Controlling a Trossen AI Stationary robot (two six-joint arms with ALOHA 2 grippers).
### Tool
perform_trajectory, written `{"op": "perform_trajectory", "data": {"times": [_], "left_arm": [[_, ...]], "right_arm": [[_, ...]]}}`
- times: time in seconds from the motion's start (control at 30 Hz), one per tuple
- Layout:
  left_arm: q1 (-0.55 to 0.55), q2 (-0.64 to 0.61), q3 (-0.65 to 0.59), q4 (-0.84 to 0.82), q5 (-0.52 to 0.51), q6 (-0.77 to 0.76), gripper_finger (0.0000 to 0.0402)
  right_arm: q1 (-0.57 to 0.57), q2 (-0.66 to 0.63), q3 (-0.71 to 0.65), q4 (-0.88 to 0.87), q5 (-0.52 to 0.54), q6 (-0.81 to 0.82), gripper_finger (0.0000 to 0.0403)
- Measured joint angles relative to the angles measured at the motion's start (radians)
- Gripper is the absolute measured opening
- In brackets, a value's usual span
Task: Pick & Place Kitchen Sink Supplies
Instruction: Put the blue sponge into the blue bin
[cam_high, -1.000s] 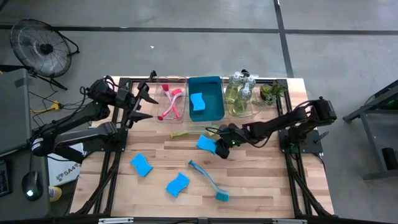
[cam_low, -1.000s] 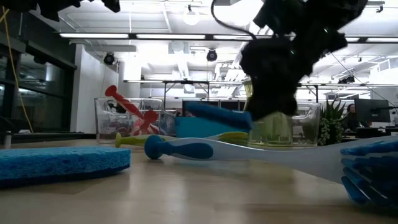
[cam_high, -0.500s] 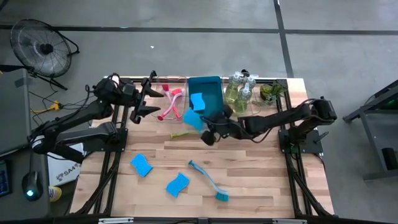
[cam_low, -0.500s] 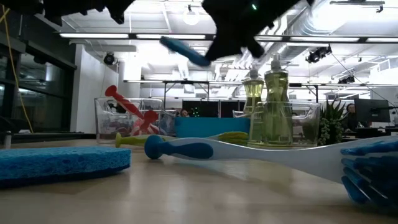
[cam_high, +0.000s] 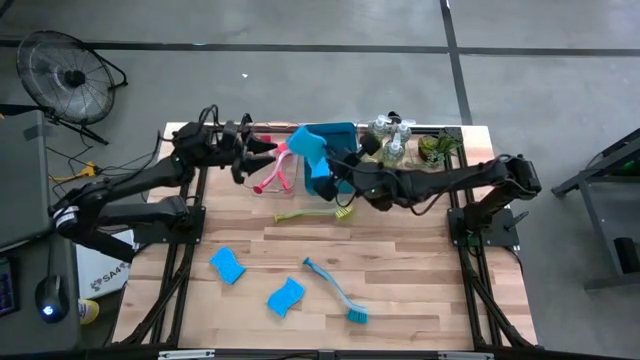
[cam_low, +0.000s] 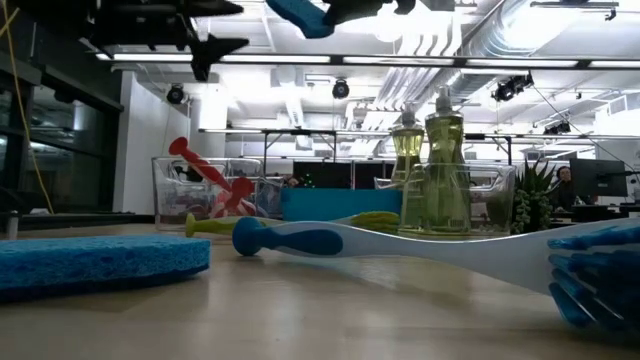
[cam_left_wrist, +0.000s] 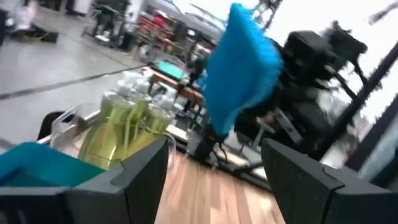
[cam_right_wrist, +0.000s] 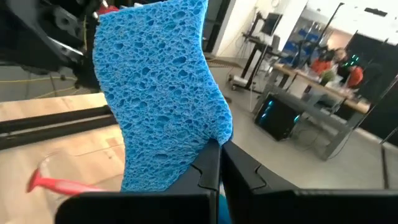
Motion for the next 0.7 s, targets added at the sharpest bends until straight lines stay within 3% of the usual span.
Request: {"op": "perform_trajectory", "data": {"times": [0.37, 0.7], "left_arm": [[-0.002, 0.146, 0.000, 0.344, -0.047, -0.180, 0.0254], [-0.109, 0.202, 0.037, 0.380, -0.235, -0.030, 0.0254]], "right_arm": [[-0.048, 0.000, -0.002, 0.024, -0.007, -0.007, 0.0000], [-0.085, 0.000, -0.002, 0.029, -0.033, 0.059, 0.0000]]}}
